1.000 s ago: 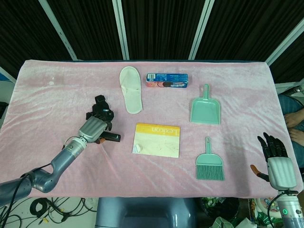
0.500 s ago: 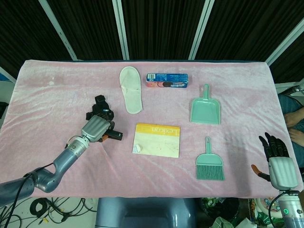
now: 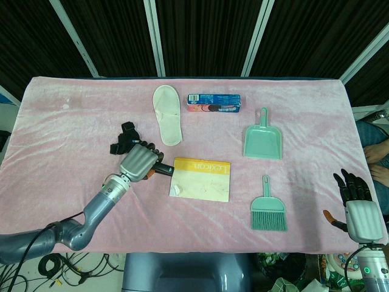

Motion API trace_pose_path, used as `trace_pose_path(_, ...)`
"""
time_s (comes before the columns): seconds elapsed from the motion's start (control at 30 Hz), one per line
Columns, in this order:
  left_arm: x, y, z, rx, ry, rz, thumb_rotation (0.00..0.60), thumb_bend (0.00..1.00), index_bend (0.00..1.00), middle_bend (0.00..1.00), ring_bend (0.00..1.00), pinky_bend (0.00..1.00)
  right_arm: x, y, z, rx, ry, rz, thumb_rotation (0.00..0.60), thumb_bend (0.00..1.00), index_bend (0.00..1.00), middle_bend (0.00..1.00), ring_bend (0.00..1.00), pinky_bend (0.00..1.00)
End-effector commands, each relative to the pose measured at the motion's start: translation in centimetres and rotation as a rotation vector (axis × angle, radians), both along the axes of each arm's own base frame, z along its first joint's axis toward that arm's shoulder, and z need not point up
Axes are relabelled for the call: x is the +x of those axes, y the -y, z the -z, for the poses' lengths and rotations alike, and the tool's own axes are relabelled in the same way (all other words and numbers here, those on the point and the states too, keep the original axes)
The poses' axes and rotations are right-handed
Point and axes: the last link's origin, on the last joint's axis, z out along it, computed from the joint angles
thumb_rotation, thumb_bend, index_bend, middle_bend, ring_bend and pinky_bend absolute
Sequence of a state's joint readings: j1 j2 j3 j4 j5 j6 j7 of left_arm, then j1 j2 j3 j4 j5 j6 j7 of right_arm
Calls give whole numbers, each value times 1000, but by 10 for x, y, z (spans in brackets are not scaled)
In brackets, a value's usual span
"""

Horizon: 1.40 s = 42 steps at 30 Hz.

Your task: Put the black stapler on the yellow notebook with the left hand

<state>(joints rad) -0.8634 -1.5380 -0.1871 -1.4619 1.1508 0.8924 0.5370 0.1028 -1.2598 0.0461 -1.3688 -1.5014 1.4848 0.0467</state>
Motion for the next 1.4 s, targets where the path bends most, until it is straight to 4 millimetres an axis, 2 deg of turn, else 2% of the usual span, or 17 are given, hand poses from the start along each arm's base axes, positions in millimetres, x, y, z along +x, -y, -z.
trace_pose_path(0.03,39,1,20,-10,22,-10,600,392,524,512,275,331,-1,0,1,3,-1,2,600,121,16,0,0,72)
trace_pose_path(0.33,82,0,60,-49,7,-51,600,391,521,512,275,341,-1,1,1,5,-6,2,600,120,16,0,0,72)
trace_pose_path(0.73,97,-2,90,-31,-14,-85,600,376,495,498,272,342,-2,1,0,3,-5,0,600,121,16,0,0,72)
trace_pose_path(0.9,100,-2,98,-32,-2,-83,600,350,455,473,244,340,-2,1,0,3,-1,0,600,121,16,0,0,72)
trace_pose_path(1.2,113,3,102,-29,70,-56,600,343,452,470,242,340,0,1,9,37,-9,-3,600,121,15,0,0,71)
trace_pose_path(1.3,115,4,103,-35,83,-56,600,301,440,446,233,336,0,1,11,45,-10,-5,600,121,15,0,0,72)
trace_pose_path(1.4,114,4,105,-37,62,-55,600,231,386,382,209,322,1,2,12,46,-11,-6,600,120,15,0,0,72)
